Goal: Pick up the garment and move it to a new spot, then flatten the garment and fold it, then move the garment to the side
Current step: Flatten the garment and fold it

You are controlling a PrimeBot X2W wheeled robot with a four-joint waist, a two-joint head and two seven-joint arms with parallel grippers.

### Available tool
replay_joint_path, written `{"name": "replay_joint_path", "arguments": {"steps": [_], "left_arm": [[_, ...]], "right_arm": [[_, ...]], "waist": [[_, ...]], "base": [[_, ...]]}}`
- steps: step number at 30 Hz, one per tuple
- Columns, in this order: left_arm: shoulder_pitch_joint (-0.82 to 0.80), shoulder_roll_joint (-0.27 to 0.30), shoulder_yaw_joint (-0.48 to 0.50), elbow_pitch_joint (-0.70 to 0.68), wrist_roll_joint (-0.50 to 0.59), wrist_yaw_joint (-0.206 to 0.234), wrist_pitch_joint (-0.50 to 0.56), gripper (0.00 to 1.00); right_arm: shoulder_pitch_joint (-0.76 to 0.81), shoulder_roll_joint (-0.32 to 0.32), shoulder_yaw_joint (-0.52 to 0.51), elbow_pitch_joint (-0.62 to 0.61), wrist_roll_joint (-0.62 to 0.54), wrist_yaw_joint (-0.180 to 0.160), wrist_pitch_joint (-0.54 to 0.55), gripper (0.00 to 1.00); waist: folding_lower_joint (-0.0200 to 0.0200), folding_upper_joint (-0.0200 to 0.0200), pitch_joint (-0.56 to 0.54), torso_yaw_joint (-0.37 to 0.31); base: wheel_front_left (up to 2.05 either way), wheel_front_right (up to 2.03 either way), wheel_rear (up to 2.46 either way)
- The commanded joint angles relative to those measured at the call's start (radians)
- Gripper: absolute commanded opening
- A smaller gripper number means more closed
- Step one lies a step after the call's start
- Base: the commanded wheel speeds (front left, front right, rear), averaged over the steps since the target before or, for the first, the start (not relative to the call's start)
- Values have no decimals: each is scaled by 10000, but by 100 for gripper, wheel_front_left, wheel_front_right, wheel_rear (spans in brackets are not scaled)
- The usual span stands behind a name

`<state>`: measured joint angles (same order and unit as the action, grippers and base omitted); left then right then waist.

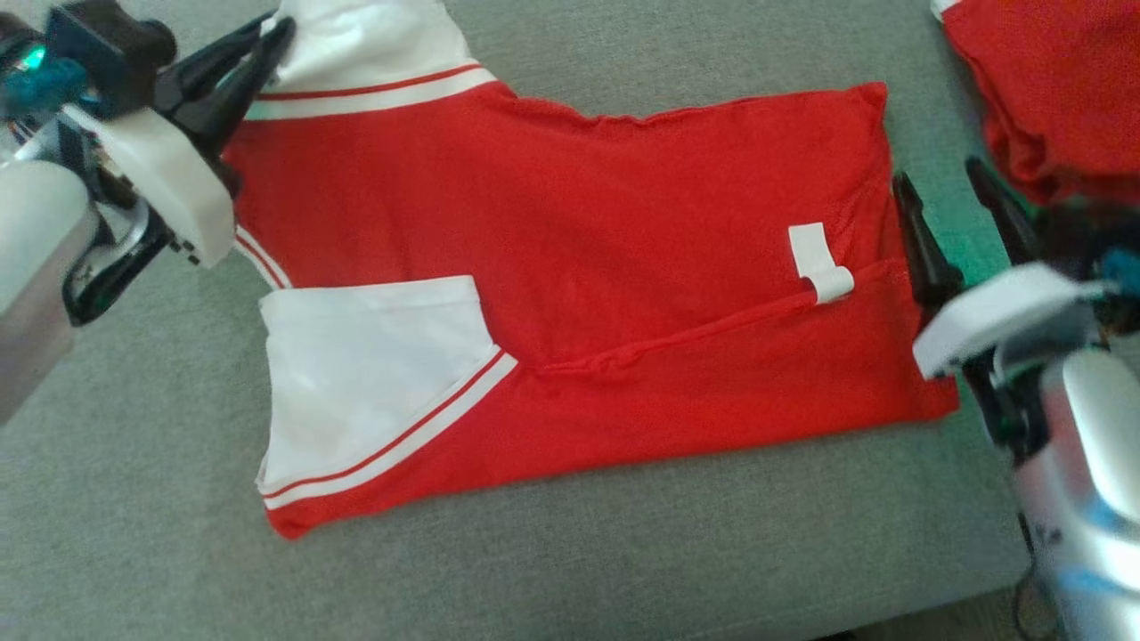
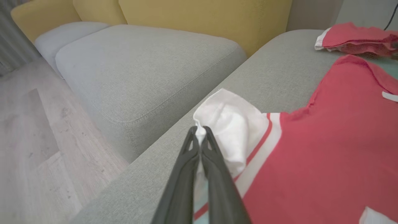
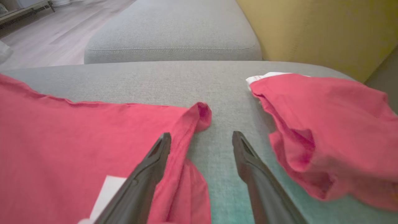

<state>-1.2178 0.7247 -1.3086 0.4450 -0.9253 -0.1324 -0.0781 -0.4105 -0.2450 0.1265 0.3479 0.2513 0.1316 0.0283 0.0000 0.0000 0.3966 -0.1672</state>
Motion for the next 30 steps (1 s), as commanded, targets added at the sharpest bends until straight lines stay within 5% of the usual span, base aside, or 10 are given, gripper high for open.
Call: {"name": "replay_joint_path", "arguments": {"steps": [1, 10, 19, 20, 21, 22, 30], "left_arm": [[-470, 248, 370, -35, 181, 18, -118, 0], [-626, 42, 294, -165, 312, 18, 149, 0], [-844, -103, 286, -433, 469, 18, 331, 0], [-863, -127, 286, -457, 492, 18, 350, 0], [-875, -153, 285, -475, 515, 18, 363, 0], [-879, -183, 285, -490, 535, 18, 375, 0], [-992, -306, 284, -423, 676, 17, 298, 0]], "right_arm": [[-360, -183, 245, -77, 209, -9, 250, 100], [-2638, -466, 650, 1937, 1176, -9, 1881, 100], [-4164, -570, 1225, 4115, 1734, -9, 2365, 100], [-4276, -558, 1307, 4342, 1803, -9, 2430, 50], [-4378, -559, 1427, 4546, 1871, -9, 2502, 11], [-4464, -577, 1565, 4709, 1952, -9, 2563, 0], [-5116, -962, 2186, 5091, 2296, -9, 1653, 0]], "waist": [[0, 0, -42, 86], [0, 0, 123, 606], [0, 0, 447, 1079], [0, 0, 472, 1128], [0, 0, 487, 1172], [0, 0, 496, 1217], [0, 0, 510, 1412]], "base": [[0, 0, 0], [0, 0, 0], [0, 0, 0], [0, 0, 0], [0, 0, 0], [0, 0, 0], [0, 0, 0]]}}
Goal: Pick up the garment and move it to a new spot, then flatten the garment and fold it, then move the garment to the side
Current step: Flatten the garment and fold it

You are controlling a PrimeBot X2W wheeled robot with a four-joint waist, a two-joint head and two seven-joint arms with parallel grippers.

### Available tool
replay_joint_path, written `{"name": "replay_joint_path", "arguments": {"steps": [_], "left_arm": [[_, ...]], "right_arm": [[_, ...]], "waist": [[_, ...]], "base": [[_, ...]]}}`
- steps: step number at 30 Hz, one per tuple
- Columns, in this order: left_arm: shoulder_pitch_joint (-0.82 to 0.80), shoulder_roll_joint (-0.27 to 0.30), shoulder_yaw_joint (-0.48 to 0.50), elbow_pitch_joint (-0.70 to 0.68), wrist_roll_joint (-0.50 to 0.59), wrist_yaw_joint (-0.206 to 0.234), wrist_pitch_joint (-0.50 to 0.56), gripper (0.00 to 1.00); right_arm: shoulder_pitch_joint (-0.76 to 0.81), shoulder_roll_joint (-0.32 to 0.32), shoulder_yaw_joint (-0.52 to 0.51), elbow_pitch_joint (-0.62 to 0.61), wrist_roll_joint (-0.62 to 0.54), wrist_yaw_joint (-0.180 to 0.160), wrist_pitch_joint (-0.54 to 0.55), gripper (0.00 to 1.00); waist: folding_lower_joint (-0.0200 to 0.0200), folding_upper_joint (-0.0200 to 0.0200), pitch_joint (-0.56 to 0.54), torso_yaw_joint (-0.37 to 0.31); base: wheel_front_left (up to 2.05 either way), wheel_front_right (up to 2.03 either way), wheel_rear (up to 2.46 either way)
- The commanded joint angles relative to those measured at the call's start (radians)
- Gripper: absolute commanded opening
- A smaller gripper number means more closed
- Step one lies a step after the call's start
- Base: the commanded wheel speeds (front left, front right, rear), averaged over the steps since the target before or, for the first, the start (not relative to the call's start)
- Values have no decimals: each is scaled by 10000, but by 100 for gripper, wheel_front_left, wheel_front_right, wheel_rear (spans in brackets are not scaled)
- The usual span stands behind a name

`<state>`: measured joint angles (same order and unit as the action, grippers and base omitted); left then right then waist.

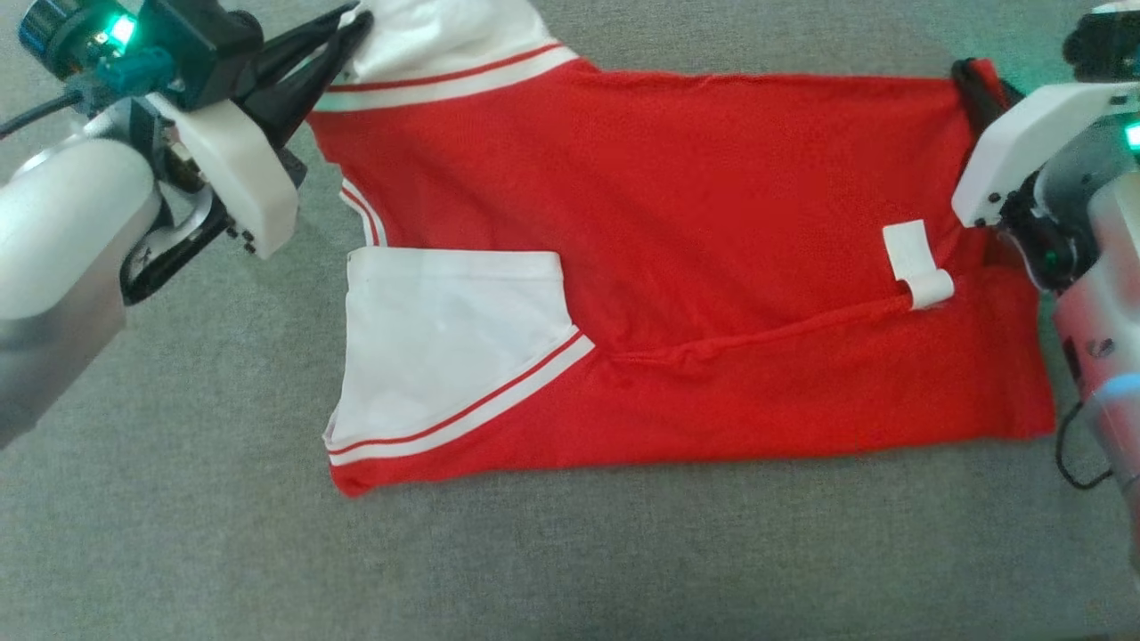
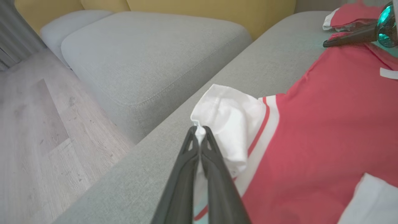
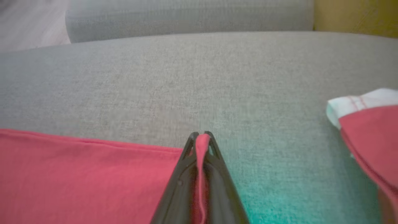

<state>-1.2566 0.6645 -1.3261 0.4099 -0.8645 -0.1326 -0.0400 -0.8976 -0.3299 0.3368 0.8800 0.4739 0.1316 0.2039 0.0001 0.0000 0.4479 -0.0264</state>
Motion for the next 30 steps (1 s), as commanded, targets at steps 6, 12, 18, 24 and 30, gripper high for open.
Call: {"name": "replay_joint_path", "arguments": {"steps": [6, 12, 18, 24, 30], "left_arm": [[-1049, 108, 459, 528, 355, 19, -962, 0], [-1043, -155, 458, 929, 695, 19, -1707, 0], [-134, -208, 458, 272, 988, 19, -1983, 0], [931, 132, 458, -849, 1488, 19, -2017, 0], [2067, 212, 458, -1514, 2262, 19, -1786, 0]], "right_arm": [[-924, -313, 208, -160, 305, -9, -1705, 0], [-915, -577, 357, -66, 671, -9, -2722, 0], [75, -1131, 754, -447, 1301, -9, -2980, 0], [1245, -1751, 859, -1184, 1548, -9, -3330, 0], [2386, -2038, 493, -1700, 1394, -9, -3492, 0]], "waist": [[-1, 0, -32, 88], [-1, 0, -295, 317], [-1, 0, -629, 657], [-1, 0, -755, 902], [-1, 0, -862, 975]], "base": [[0, 0, 0], [0, 0, 0], [0, 0, 0], [0, 0, 0], [0, 0, 0]]}}
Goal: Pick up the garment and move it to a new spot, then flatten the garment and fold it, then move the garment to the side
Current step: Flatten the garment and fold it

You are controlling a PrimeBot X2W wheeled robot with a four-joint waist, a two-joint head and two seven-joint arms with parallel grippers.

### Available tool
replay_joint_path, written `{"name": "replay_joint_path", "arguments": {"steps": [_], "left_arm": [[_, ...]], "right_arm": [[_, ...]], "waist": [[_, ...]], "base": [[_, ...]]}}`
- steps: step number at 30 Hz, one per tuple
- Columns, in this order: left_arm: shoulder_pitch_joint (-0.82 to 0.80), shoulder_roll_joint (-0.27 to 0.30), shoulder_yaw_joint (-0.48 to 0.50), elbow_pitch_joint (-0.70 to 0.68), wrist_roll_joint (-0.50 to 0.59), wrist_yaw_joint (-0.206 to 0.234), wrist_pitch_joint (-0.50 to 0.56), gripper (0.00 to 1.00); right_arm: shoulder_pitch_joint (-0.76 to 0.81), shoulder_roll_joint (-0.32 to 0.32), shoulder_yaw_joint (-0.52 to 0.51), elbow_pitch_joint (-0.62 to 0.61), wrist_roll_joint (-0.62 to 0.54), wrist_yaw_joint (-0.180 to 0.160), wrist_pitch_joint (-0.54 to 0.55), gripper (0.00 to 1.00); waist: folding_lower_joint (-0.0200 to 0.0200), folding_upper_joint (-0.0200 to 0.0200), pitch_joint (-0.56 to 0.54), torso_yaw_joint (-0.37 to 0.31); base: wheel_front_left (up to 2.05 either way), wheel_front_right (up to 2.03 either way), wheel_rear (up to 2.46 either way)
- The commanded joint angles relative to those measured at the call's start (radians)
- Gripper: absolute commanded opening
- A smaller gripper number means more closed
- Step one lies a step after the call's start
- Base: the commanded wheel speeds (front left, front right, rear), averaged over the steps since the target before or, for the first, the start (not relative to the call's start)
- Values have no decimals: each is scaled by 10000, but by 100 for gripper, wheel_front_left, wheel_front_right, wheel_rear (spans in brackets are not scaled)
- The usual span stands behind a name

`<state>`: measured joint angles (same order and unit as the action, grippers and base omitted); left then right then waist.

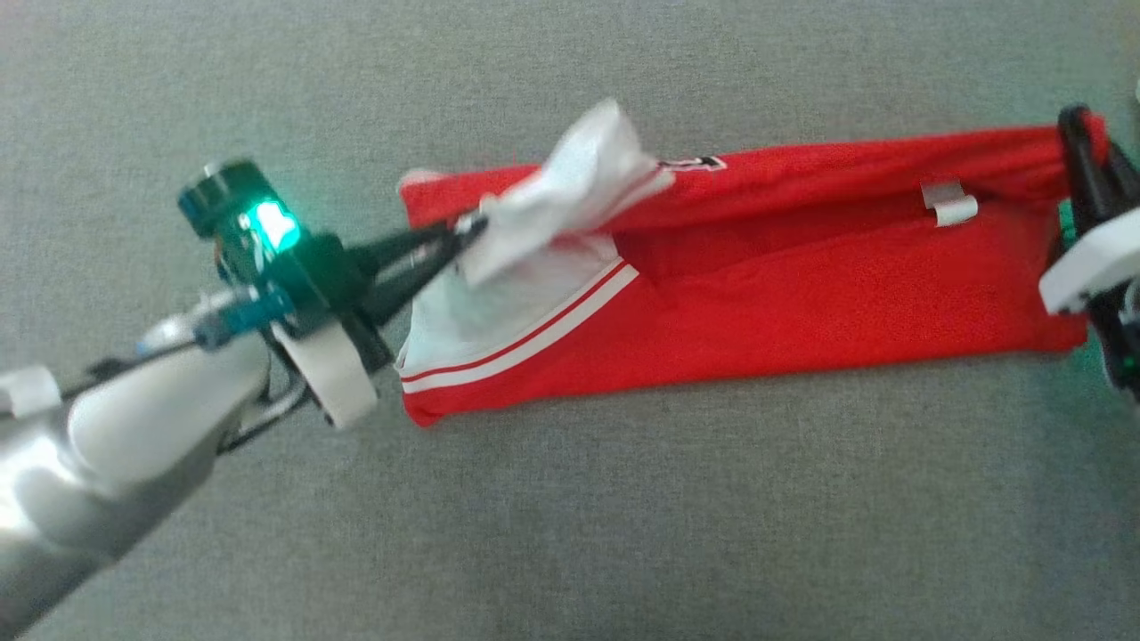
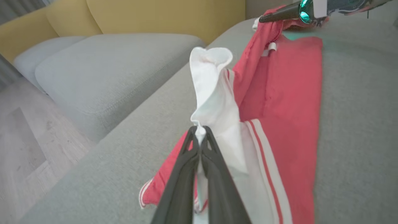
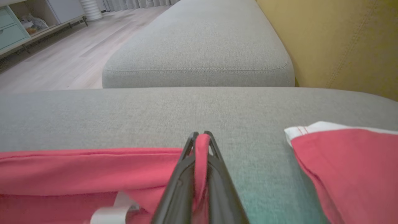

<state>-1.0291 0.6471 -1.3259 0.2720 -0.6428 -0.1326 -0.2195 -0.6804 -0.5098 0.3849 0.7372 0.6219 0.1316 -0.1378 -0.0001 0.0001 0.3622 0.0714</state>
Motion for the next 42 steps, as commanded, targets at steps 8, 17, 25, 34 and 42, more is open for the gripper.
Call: {"name": "replay_joint_path", "arguments": {"steps": [8, 17, 25, 34, 42], "left_arm": [[667, 330, 456, -12, 234, 19, 21, 0], [1451, -559, 916, 1081, -278, 633, -336, 100], [4272, -1424, 3995, -80, -122, 3112, -419, 100], [7992, -3196, 7421, -2025, 1913, 4076, -422, 100], [9240, -4411, 8428, -2357, 3299, 3147, -422, 100]], "right_arm": [[1357, -33, -725, -1205, -561, -9, 480, 0], [2052, 537, -1747, -1742, -844, -9, 500, 100], [4084, 1390, -3292, -2618, -934, -9, 107, 100], [4746, 1993, -4646, -3114, -970, -9, 580, 100], [3319, 1547, -5655, -1917, -1961, -9, 1014, 100]], "waist": [[1, -1, 42, -178], [1, -1, -134, -199], [1, -1, -947, 105], [1, -1, -1687, 1011], [1, -1, -1870, 1893]], "base": [[0, 0, 0], [0, 0, 0], [0, 0, 0], [0, 0, 0], [0, 0, 0]]}}
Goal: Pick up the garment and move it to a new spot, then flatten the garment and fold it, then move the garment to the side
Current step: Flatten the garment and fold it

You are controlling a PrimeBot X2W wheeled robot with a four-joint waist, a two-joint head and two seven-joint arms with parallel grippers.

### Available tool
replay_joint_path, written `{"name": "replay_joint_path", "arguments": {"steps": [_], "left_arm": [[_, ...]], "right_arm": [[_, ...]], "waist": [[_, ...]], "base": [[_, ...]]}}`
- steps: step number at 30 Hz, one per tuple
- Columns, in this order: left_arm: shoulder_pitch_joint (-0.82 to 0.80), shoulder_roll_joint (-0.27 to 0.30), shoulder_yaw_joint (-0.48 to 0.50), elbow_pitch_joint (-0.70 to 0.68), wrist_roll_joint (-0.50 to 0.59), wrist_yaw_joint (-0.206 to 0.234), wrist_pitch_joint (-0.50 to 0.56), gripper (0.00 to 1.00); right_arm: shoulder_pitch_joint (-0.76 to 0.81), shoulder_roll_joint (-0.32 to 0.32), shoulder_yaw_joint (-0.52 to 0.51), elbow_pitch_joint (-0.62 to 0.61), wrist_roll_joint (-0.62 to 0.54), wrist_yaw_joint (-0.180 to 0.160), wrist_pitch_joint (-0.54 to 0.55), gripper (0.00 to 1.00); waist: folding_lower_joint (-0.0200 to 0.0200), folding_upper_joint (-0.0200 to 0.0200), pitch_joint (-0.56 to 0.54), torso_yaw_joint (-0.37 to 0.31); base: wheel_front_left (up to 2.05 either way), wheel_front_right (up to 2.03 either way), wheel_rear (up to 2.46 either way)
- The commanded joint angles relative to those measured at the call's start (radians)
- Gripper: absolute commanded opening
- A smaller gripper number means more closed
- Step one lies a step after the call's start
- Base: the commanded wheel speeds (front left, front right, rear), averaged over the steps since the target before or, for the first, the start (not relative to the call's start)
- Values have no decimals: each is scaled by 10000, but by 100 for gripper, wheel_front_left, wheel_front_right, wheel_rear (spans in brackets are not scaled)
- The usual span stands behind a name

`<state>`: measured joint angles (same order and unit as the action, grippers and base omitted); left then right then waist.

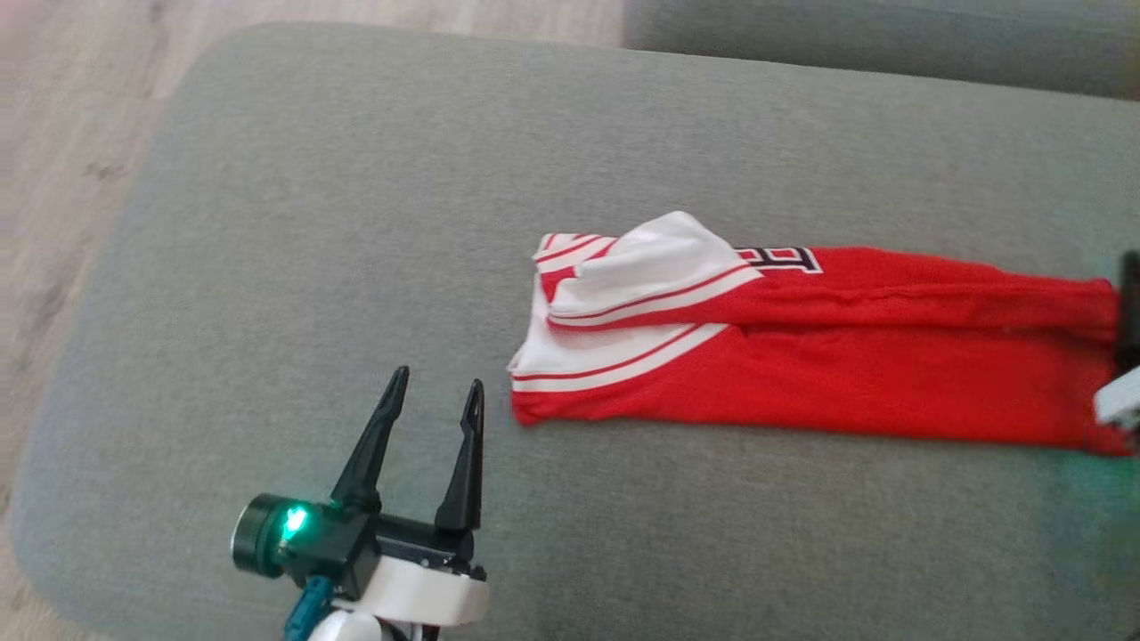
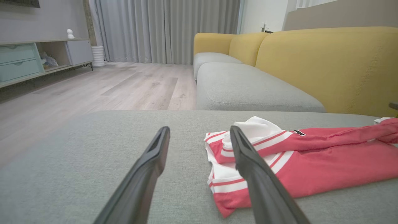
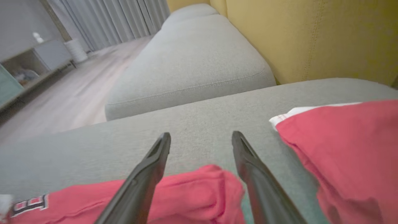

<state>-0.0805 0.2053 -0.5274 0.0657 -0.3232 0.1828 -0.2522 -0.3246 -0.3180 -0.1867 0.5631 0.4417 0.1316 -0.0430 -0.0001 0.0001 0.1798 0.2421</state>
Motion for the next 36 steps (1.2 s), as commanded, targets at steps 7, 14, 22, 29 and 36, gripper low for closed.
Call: {"name": "replay_joint_path", "arguments": {"steps": [7, 14, 22, 29, 36], "left_arm": [[-164, -543, 1019, -170, 889, -640, -95, 100], [79, -899, 1490, -93, 1223, -1031, -95, 100], [257, -1200, 1910, -49, 1587, -1413, -95, 100], [367, -1336, 2143, 6, 1815, -1684, -95, 100], [586, -1424, 2358, 58, 1962, -1786, -95, 100]], "right_arm": [[-1255, -616, -1006, 1842, -2019, -9, 1161, 100], [-740, -77, -1315, 2155, -2166, -9, 1169, 100], [234, 551, -1243, 1681, -1568, -9, 1482, 100], [554, 630, -501, 1040, -410, -9, 2558, 0], [742, -69, -754, 355, -343, -9, 2139, 0]], "waist": [[1, -1, 87, 541], [1, -1, 95, 419], [1, -1, -97, 217], [1, -1, -252, 230], [1, -1, -514, 130]], "base": [[0, 0, 0], [0, 0, 0], [0, 0, 0], [0, 0, 0], [0, 0, 0]]}}
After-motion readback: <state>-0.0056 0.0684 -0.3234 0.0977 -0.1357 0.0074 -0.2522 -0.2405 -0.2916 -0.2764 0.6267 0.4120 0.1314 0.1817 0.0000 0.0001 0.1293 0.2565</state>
